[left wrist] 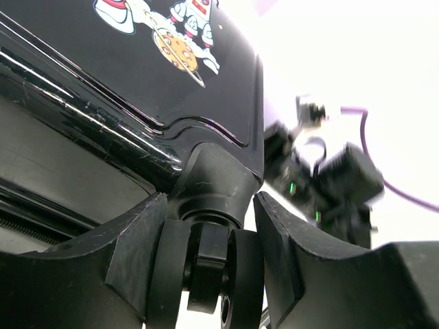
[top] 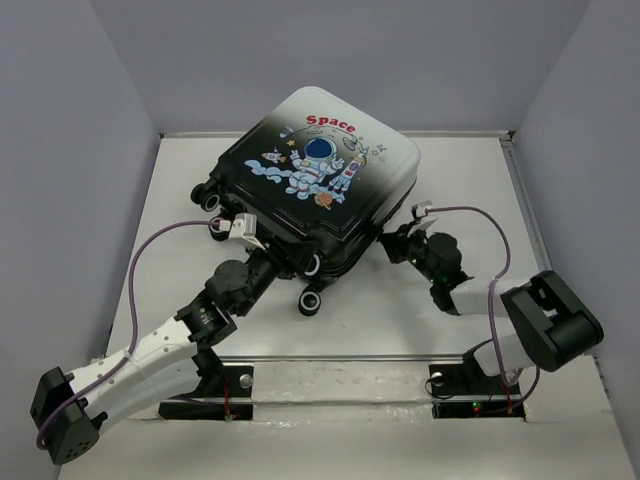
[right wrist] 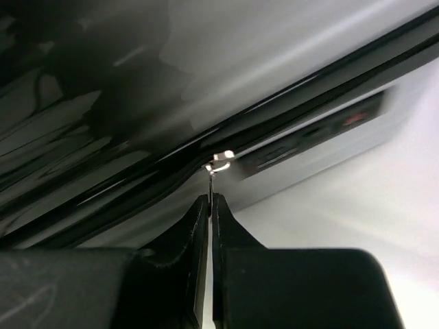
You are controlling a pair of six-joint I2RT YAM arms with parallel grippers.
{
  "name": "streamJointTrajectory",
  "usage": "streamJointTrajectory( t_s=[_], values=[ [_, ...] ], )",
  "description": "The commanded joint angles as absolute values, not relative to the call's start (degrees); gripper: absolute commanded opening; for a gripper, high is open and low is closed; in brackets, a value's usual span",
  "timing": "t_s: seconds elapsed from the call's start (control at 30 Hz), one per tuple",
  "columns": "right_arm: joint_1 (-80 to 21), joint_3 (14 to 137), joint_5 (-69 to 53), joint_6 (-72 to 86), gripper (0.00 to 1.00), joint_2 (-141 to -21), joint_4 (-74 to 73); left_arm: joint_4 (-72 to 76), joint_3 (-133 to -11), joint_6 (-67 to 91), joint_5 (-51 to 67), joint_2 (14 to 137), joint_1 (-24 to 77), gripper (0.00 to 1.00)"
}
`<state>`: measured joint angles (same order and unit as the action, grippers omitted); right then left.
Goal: Pack the luggage
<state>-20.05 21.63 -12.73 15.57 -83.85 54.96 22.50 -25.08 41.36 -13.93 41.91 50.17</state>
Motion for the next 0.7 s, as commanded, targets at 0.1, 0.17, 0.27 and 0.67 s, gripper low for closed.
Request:
streamJointTrajectory(
  t_s=[0.1, 0.17, 0.27, 0.67],
  values=[
    [-53.5, 16.8, 8.1, 22.4, 0.07, -79.1, 48.7, 34.7, -29.4, 42.0, -12.2, 50.3, 50.5, 0.06],
    [-65.8, 18.1, 13.2, 23.8, 0.07, -79.8, 44.8, 35.9, -30.6, 41.5, -12.0, 52.6, 50.1, 0.06],
    [-75.6, 22.9, 19.8, 27.7, 0.07, -83.8, 42.6, 36.6, -34.2, 41.4, -8.9, 55.8, 49.0, 0.06],
    [-83.9, 34.2, 31.2, 20.8, 0.07, -103.0, 80.2, 26.5, -55.9, 42.4, 6.0, 62.8, 46.7, 0.06]
  ],
)
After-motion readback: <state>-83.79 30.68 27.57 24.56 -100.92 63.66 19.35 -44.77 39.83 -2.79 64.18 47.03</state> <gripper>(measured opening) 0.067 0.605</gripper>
